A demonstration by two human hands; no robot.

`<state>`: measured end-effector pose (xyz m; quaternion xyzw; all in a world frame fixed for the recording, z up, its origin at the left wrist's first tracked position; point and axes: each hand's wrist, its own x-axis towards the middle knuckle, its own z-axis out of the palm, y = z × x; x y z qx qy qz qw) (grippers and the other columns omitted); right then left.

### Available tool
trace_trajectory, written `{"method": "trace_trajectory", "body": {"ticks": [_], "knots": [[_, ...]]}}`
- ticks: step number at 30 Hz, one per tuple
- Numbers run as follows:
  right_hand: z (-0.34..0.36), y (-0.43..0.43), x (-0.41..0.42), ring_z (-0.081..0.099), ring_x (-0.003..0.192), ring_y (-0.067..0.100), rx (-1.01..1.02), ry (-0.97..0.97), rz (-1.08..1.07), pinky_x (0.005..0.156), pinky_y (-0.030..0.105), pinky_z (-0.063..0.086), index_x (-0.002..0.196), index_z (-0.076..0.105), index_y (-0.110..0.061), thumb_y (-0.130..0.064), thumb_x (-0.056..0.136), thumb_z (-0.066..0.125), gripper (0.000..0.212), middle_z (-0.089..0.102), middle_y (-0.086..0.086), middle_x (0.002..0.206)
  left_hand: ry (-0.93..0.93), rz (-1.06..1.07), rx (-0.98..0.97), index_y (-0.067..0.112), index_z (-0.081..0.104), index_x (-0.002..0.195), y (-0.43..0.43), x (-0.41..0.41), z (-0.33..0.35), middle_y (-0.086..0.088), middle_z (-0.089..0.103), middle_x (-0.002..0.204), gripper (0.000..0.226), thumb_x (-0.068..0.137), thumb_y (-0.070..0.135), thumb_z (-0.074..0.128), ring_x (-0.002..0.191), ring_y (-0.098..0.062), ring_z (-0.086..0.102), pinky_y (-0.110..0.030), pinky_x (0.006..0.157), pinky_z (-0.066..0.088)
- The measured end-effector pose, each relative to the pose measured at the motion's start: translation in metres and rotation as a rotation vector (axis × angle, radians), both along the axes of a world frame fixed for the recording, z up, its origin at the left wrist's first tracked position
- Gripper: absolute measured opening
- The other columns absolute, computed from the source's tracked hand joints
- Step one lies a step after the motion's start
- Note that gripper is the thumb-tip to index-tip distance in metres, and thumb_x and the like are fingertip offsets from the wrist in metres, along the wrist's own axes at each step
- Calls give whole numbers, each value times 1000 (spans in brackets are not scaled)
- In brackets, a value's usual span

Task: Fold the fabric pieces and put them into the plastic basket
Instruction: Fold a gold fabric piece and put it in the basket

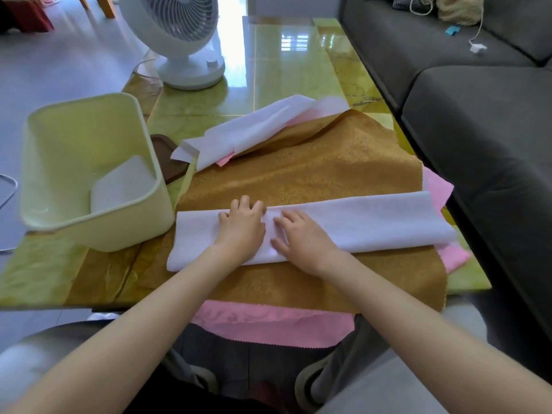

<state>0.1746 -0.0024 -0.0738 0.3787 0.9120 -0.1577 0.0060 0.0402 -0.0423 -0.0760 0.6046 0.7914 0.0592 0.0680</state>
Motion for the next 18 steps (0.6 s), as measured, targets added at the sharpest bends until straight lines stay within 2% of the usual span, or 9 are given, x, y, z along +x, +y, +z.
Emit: {"method": "trace_trajectory", "body": {"ticks": [3, 5, 10, 12, 15, 18], "knots": [[-1, -4, -11, 24, 138, 30, -10, -122, -57, 112, 43, 25, 139, 35, -11, -47, 92, 46, 61, 28, 12, 150, -55, 13, 7, 20, 45, 130, -19, -17, -2, -5, 41, 131, 34, 96, 20, 43, 120, -24, 38, -38, 95, 36], [1, -8, -18, 13, 143, 31, -31, -181, -90, 114, 47, 20, 145, 24, -14, -53, 91, 45, 70, 15, 10, 156, -128, 20, 52, 17, 53, 126, -30, -27, -2, -5, 45, 128, 32, 94, 13, 45, 120, -24, 41, -38, 96, 37], [3, -14, -27, 3, 145, 33, -49, -264, -140, 115, 53, 14, 149, 12, -14, -57, 91, 42, 78, 4, 10, 158, -237, 79, 163, 15, 61, 114, -70, -39, -3, -3, 49, 119, 24, 94, 11, 49, 116, -19, 44, -32, 99, 38], [5, -16, -30, 5, 145, 33, -74, -240, -163, 114, 52, 15, 148, 16, -12, -54, 91, 44, 76, 6, 11, 158, -247, 82, 217, 14, 62, 113, -83, -41, -8, -3, 52, 117, 23, 94, 11, 50, 114, -19, 46, -29, 98, 38], [6, -28, -40, 17, 141, 30, -69, -126, -101, 112, 47, 24, 138, 33, -8, -40, 93, 48, 57, 21, 13, 153, -247, 80, 252, 13, 63, 114, -96, -45, -15, -5, 54, 119, 23, 94, 10, 50, 115, -21, 47, -29, 97, 36], [2, -44, -50, 13, 143, 29, -62, -108, -42, 114, 49, 18, 140, 29, -11, -35, 96, 42, 52, 17, 10, 154, -230, 156, 259, 13, 59, 117, -102, -47, -17, -6, 51, 121, 25, 93, 17, 53, 117, -22, 45, -32, 99, 35]]}}
